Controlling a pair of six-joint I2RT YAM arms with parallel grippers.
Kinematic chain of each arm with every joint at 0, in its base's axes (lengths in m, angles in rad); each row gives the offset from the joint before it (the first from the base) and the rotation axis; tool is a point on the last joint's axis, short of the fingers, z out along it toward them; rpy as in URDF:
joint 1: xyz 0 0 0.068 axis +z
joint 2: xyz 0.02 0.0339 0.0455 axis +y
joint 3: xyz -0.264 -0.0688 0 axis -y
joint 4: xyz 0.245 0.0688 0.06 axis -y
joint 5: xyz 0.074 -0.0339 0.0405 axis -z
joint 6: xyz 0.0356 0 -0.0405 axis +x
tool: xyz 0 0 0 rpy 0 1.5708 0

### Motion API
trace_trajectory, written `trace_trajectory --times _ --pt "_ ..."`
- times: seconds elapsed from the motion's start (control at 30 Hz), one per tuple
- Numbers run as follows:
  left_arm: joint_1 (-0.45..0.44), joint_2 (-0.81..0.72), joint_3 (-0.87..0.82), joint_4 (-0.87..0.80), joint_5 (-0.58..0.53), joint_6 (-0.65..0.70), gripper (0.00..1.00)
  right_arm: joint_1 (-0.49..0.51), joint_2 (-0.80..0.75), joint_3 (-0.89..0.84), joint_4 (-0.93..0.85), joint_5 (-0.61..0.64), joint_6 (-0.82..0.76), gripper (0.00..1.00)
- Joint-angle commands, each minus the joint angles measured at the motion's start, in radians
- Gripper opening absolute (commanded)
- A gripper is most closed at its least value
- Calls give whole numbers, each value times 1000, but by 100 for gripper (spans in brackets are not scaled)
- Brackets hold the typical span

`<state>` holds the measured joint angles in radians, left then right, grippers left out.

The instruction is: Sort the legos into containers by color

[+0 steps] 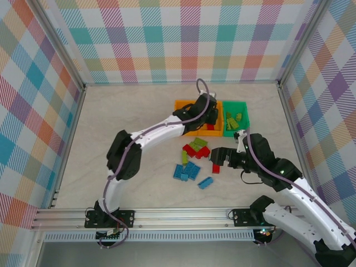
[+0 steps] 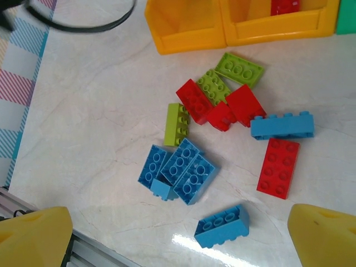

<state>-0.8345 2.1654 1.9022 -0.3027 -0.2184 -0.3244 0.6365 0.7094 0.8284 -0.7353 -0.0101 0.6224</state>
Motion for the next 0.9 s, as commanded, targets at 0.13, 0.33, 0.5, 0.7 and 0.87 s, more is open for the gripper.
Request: trace_trajectory --times 0.13,0.33,0.5,0.7,0.87 --pt "23 22 124 -82 46 -1 58 8 -30 -23 -40 23 25 100" --pt "16 -160 -33 -65 76 1 58 7 -10 -45 -18 51 27 100" --pt "-15 -467 -335 3 142 74 58 6 25 -85 -7 155 54 100" --pt "-94 -813 -558 -195 184 363 60 -2 243 -94 80 119 -34 100" --pt "-158 -1053 -660 -433 238 624 81 -22 465 -50 117 186 -163 100"
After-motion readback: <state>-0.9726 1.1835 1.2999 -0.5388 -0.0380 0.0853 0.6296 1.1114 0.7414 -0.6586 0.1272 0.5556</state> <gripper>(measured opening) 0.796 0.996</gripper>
